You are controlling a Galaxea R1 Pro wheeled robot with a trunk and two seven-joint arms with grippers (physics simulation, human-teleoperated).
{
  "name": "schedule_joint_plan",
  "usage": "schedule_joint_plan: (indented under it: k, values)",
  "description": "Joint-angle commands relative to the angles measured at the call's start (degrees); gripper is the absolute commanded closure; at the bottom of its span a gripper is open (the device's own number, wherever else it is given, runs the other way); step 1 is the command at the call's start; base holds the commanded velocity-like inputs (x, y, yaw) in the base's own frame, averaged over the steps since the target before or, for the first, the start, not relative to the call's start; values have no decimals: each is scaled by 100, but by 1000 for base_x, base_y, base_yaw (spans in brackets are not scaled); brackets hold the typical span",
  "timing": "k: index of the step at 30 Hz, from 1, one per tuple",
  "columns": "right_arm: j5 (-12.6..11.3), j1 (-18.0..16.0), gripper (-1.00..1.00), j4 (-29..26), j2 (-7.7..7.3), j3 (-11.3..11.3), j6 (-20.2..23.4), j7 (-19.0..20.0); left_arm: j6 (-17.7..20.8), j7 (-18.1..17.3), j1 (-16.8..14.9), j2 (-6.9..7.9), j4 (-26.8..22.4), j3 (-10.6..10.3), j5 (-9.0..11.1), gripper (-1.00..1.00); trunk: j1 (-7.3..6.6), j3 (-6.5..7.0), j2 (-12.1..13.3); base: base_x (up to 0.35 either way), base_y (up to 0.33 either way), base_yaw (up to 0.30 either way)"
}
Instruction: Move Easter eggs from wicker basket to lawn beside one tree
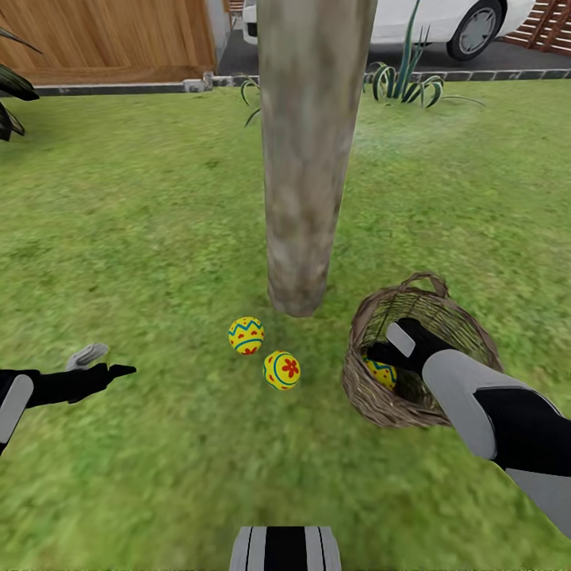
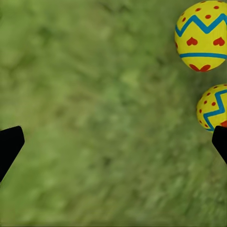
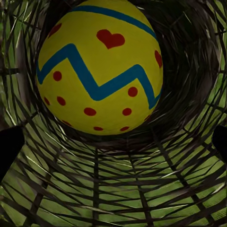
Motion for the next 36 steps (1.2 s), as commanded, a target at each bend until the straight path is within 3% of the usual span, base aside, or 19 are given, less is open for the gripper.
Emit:
schedule_joint_plan:
  k: [1,20,36]
  values:
    - [-54,-1,-100,-24,-6,47,8,43,29,-47,-3,0,0,12,-38,-100,-1,-4,-2,0,0,0]
    - [-42,-2,-100,-280,-27,53,0,104,29,-47,-3,-1,1,12,-40,-100,-1,-4,-2,0,0,0]
    - [-36,-2,-100,-282,-41,53,-6,104,24,-47,-3,-7,1,12,-37,-100,40,-358,-23,0,0,0]
